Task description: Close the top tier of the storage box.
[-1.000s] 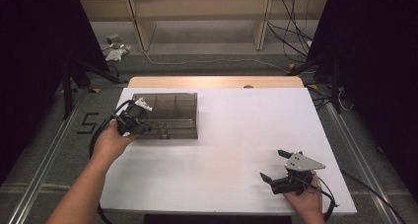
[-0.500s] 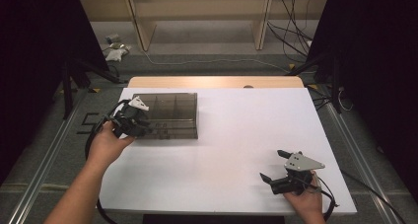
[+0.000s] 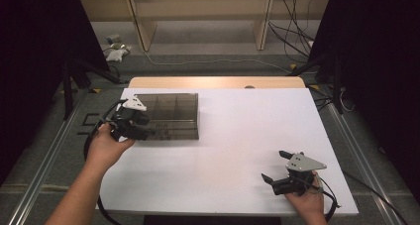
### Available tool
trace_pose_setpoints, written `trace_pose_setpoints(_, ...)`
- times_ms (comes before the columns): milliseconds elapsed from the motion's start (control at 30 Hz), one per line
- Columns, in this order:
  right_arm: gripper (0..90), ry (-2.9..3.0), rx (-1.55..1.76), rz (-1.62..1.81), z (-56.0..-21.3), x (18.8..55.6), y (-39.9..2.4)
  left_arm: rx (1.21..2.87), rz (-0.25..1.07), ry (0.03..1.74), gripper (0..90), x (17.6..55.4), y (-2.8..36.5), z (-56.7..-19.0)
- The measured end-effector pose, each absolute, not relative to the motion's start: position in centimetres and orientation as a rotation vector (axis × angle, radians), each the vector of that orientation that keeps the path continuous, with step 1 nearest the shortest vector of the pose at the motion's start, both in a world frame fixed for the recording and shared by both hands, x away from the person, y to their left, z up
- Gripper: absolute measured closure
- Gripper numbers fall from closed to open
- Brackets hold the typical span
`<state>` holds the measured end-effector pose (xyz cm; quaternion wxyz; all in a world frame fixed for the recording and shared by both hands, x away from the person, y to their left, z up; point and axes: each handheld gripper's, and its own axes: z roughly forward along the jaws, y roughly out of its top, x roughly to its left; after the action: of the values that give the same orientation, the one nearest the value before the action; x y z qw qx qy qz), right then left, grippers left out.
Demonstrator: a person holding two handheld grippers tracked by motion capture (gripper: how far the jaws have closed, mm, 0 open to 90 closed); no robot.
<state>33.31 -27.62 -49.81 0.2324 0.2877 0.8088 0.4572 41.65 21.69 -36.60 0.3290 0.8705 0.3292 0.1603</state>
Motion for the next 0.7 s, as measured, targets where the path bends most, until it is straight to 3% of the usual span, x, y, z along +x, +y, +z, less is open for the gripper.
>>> trace_pose_setpoints(333,1.3,2.224,0.791,1.257,-49.8,33.3,-27.6,2.155,0.410,0.751,15.9,39.2,21.6,-35.6)
trace_pose_setpoints(700,1.4,2.220,0.788,1.257,-49.8,33.3,-27.6,2.008,0.396,0.662,1.8,37.0,22.1,-37.5)
